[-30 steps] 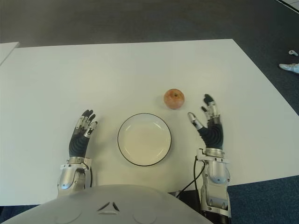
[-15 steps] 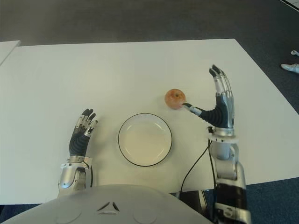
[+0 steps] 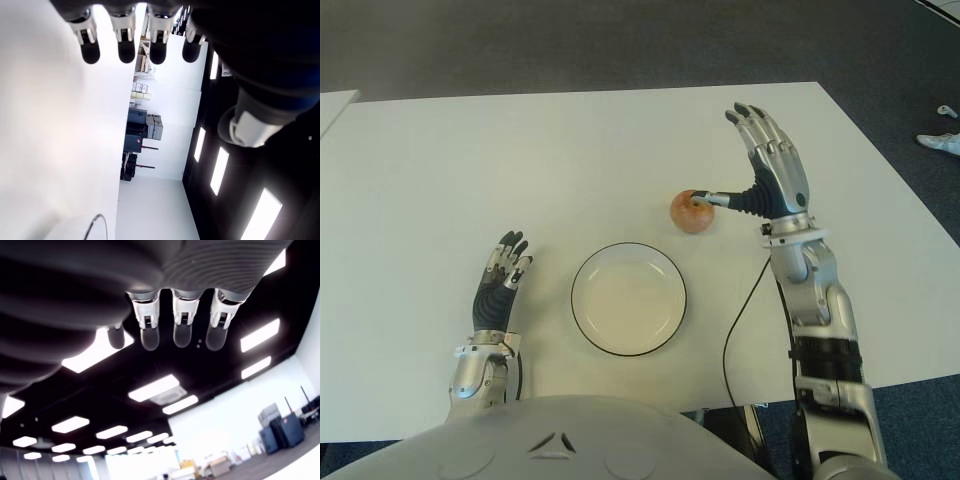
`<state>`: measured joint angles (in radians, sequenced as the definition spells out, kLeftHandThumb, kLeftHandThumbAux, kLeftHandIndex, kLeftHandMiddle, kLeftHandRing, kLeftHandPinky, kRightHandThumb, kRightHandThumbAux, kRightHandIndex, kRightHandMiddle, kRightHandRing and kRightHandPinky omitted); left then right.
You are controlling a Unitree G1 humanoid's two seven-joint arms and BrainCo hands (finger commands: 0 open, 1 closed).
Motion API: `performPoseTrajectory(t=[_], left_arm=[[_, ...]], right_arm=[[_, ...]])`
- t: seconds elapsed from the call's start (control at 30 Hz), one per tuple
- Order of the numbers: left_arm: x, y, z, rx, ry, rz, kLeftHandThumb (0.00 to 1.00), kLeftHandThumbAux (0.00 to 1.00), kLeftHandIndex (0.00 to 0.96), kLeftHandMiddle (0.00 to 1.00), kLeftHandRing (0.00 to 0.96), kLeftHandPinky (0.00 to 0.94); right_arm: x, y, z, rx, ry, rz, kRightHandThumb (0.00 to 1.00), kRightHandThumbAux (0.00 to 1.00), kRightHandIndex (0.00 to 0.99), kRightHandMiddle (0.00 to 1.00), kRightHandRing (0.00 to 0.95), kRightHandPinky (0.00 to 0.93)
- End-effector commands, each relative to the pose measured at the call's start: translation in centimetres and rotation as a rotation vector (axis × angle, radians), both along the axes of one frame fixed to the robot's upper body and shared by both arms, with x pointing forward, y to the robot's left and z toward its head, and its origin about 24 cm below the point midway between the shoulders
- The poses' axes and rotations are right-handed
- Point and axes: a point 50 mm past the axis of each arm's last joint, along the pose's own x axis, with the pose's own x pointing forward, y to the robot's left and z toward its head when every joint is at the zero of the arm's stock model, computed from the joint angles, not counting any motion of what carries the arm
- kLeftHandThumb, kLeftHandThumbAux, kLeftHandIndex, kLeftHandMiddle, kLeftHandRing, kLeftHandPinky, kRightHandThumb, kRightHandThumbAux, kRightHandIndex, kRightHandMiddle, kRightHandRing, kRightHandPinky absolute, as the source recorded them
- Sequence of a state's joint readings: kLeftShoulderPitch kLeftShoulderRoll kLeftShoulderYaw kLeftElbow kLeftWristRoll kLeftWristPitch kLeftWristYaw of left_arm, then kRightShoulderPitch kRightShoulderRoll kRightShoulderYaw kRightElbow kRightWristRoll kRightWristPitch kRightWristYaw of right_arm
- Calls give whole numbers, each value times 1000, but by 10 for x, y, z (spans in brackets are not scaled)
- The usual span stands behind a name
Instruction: Put the apples into the plate.
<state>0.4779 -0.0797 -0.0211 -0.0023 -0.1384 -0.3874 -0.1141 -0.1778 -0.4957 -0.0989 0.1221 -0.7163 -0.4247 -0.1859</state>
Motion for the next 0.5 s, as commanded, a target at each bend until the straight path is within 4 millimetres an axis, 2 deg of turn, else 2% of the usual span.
performPoseTrajectory(t=[0.03, 0.5], left_arm=[[-2, -1, -2, -7, 10, -7, 311, 554, 63, 29, 11, 29], [-6, 1, 0, 23, 4, -10, 270, 556, 54, 24, 11, 28]], right_arm=[[23, -1, -19, -65, 90, -24, 319, 441, 38, 36, 14, 40], [40, 12, -31, -92, 130, -20, 326, 455, 30, 28, 0, 1]])
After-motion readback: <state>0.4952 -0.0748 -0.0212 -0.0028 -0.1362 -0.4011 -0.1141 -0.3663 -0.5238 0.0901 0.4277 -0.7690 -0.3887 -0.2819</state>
